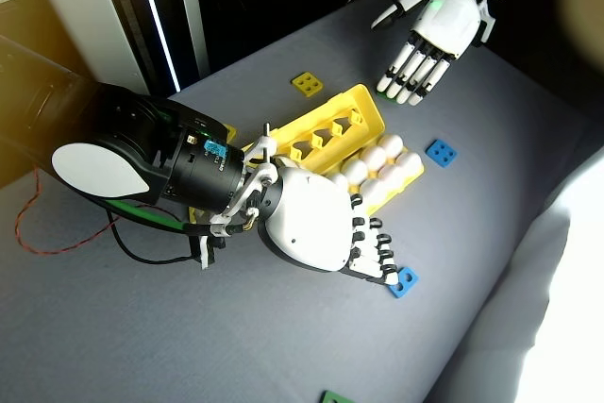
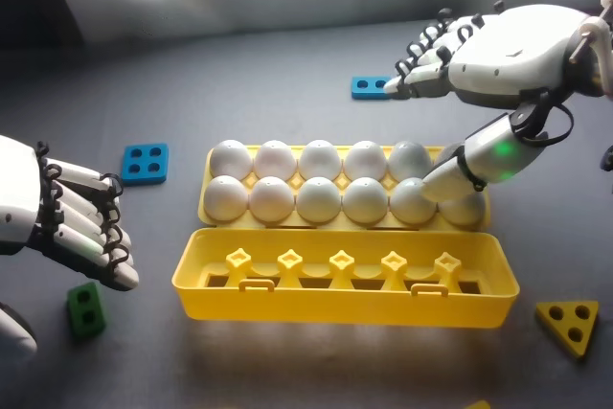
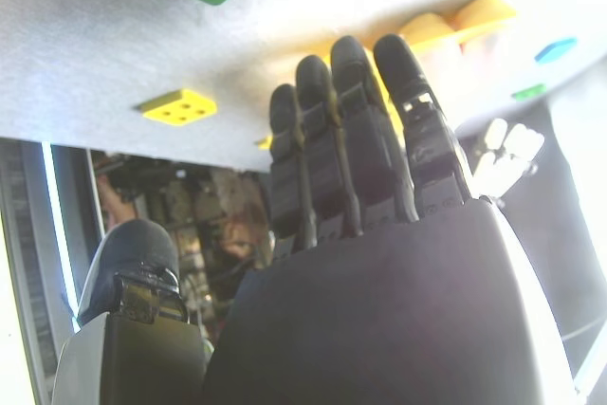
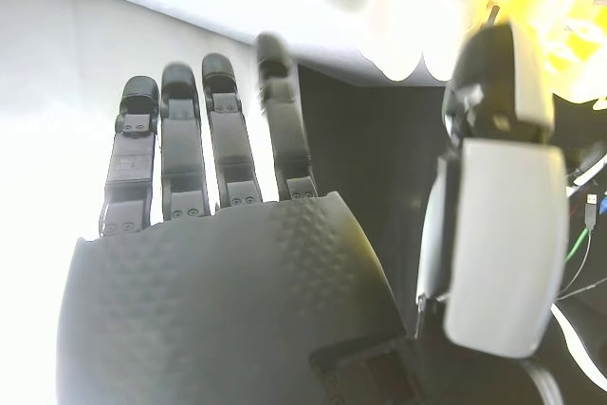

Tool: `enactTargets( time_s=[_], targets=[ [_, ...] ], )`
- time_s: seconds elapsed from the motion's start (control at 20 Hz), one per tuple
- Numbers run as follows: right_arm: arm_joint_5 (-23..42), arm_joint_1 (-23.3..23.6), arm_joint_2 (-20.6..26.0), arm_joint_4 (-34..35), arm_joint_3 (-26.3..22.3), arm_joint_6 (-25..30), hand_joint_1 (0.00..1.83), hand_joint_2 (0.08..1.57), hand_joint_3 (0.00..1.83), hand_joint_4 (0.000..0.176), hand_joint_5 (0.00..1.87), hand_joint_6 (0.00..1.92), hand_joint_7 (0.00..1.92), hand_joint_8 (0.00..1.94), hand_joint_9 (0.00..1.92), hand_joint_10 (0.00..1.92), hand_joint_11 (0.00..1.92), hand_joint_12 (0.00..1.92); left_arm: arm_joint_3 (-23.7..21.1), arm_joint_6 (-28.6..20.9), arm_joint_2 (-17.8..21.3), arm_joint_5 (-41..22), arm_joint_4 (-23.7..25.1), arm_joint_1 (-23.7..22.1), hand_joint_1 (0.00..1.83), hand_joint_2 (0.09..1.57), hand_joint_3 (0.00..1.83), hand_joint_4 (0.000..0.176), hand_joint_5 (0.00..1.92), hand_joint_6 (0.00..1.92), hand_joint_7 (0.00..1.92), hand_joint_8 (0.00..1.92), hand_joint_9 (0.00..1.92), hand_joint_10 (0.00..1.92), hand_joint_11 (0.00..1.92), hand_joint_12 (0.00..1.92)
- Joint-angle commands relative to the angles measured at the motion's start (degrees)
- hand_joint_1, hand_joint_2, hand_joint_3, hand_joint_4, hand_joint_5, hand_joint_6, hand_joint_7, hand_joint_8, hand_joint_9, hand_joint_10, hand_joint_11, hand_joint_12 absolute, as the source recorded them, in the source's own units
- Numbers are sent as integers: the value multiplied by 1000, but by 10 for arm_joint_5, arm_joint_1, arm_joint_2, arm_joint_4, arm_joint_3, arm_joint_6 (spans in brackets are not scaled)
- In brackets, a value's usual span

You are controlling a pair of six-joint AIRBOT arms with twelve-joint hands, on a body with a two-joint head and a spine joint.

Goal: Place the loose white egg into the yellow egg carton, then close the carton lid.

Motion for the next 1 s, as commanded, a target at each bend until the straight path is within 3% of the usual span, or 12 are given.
enactTargets(
  time_s=[0.0,0.05,0.15,0.3,0.45,0.55,0.75,0.95],
  targets=[
    [78,16,20,3,-12,-15,348,905,8,0,187,0,156,1,74,0,57,52,2,-16,9,-20,-37,0,0,1180,1,0,433,3,490,3,440,2,0,940],
    [78,21,27,3,-21,-22,362,913,0,0,185,1,165,2,89,3,1,276,0,-20,10,-17,-37,0,0,1184,2,0,433,1,491,1,442,2,0,952],
    [80,41,52,-23,-50,-22,307,926,2,0,185,1,178,3,115,8,0,305,-10,-19,14,-14,-41,-9,0,1183,1,0,427,0,478,0,435,0,0,953],
    [80,68,72,-233,-56,189,133,961,11,0,170,4,156,4,99,5,0,248,-18,-20,17,-13,-45,-9,0,1182,0,0,430,2,488,3,446,3,0,908],
    [81,93,101,-375,-62,373,81,989,14,0,170,3,153,5,97,4,0,201,-15,-20,15,-10,-45,-2,0,1180,0,0,440,3,500,3,447,1,0,933],
    [105,107,131,-553,-81,539,88,988,6,0,155,0,140,1,85,1,0,156,-12,-18,12,-7,-45,6,0,1182,0,0,434,0,495,0,435,0,0,917],
    [166,120,175,-726,-107,699,135,957,0,0,126,2,103,1,60,0,0,134,-22,-8,17,-1,-51,20,0,1183,0,0,408,0,446,0,363,1,0,729],
    [185,124,204,-808,-106,797,173,919,0,0,107,0,80,0,39,0,0,68,-30,-3,16,1,-52,25,0,1198,5,0,375,0,391,0,340,0,0,618]
  ],
)
